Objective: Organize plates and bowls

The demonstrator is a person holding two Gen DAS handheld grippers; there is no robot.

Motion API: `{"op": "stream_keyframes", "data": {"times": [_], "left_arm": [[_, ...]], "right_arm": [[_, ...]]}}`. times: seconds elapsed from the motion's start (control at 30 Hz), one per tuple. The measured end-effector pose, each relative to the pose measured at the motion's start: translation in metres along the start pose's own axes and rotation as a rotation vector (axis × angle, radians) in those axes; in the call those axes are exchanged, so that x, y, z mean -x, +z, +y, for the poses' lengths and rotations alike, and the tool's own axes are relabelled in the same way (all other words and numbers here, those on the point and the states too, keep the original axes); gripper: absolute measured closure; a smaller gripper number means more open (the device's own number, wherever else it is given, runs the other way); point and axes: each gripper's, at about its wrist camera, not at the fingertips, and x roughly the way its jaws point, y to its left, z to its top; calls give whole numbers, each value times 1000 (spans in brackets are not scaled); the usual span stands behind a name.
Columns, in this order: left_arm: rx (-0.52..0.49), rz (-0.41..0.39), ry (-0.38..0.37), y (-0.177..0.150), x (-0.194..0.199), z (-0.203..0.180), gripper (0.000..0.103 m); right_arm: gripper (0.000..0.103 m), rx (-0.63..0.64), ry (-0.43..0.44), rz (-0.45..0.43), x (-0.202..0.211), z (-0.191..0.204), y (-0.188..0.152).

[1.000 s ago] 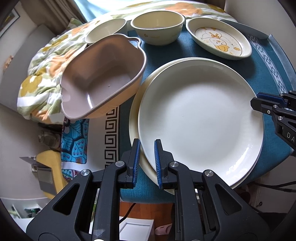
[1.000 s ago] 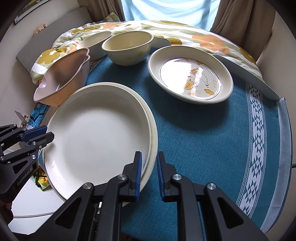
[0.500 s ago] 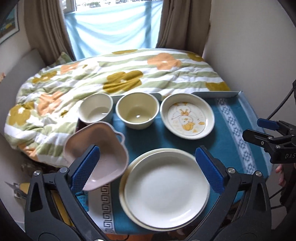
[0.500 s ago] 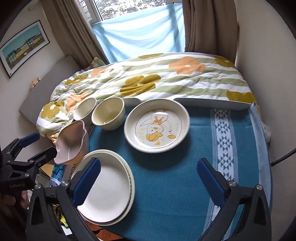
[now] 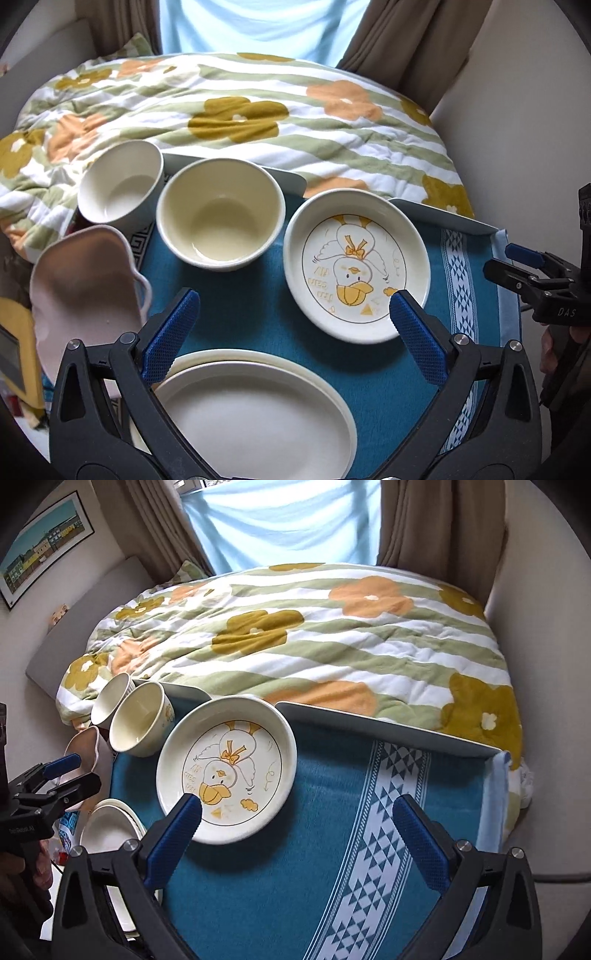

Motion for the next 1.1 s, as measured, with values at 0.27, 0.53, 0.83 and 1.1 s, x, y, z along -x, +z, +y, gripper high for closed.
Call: {"op": "stream_keyframes", "data": {"times": [0.27, 0.53, 0.83, 1.1], "left_arm": [[139, 153, 10, -3, -76, -1, 49], [197, 200, 20, -9, -102, 2, 86], [209, 188, 42, -9, -100, 3, 89], [175, 129, 31, -3, -76, -6, 89]], "right_arm": [[41, 113, 190, 124, -82, -13, 19], [71, 179, 262, 180, -112, -4, 22], [86, 192, 265, 181, -120, -5, 22], [86, 214, 253, 142, -102, -1, 21]]}}
